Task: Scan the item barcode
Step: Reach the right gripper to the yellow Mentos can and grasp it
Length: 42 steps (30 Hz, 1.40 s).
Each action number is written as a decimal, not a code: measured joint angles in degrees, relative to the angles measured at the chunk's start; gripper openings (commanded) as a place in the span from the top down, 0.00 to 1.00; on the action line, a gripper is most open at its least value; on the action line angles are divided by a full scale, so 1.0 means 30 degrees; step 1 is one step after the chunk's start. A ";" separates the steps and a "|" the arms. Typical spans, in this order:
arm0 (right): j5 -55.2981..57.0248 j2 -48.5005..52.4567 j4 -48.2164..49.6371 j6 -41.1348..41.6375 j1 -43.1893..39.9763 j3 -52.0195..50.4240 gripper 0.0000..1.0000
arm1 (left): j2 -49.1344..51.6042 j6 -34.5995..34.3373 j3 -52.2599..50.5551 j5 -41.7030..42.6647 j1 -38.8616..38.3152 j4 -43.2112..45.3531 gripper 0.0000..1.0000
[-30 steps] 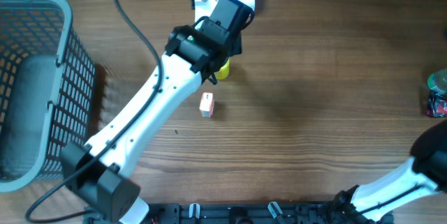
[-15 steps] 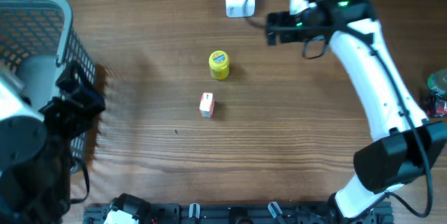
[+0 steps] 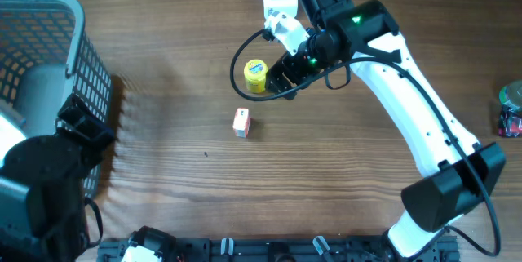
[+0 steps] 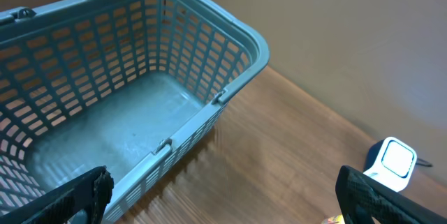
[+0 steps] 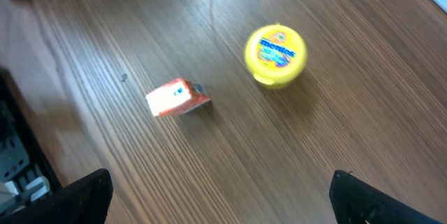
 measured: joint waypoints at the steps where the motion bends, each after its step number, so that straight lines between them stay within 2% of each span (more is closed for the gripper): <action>1: -0.0124 0.0211 0.0248 0.0000 0.0080 0.0000 0.00 | 0.0000 -0.0007 -0.0270 -0.0029 0.0000 0.0051 0.00; 7: 0.1421 0.1909 0.1523 0.1705 0.1632 0.0000 0.00 | 0.0007 -0.0452 -0.1705 -0.0051 0.0000 0.0131 0.00; 12: 0.3781 0.3417 0.2477 0.0219 0.3497 0.0015 0.00 | 0.0007 -0.0641 -0.2025 -0.0095 0.0000 0.0051 0.00; 18: 0.6725 0.5093 0.4248 -0.1035 0.3432 0.0015 0.00 | 0.0007 -0.0823 -0.2025 -0.0102 0.0000 -0.0415 0.00; 29: 0.7672 0.6091 0.6994 -0.4153 0.3417 0.0029 0.00 | 0.0007 -0.0860 -0.2025 -0.0102 0.0000 -0.0736 0.00; 37: 0.7657 0.8007 0.7898 -0.4641 0.3417 0.0029 0.00 | 0.0007 -0.0867 -0.2025 -0.0102 0.0000 -0.0743 0.00; 38: 0.7614 0.8225 0.7949 -0.4626 0.3417 0.0029 0.01 | 0.0007 -0.0867 -0.2025 -0.0102 0.0000 -0.0743 0.00; 39: 0.7606 0.8371 0.8014 -0.4619 0.3417 0.0029 0.06 | 0.0007 -0.0867 -0.2025 -0.0102 0.0000 -0.0750 0.00; 41: 0.7584 0.8539 0.8072 -0.4554 0.3417 0.0029 0.24 | 0.0007 -0.0867 -0.2025 -0.0102 0.0000 -0.0860 0.00; 42: 0.7592 0.8539 0.8182 -0.4437 0.3417 0.0029 0.26 | 0.0007 -0.0867 -0.2025 -0.0102 0.0000 -0.0889 0.00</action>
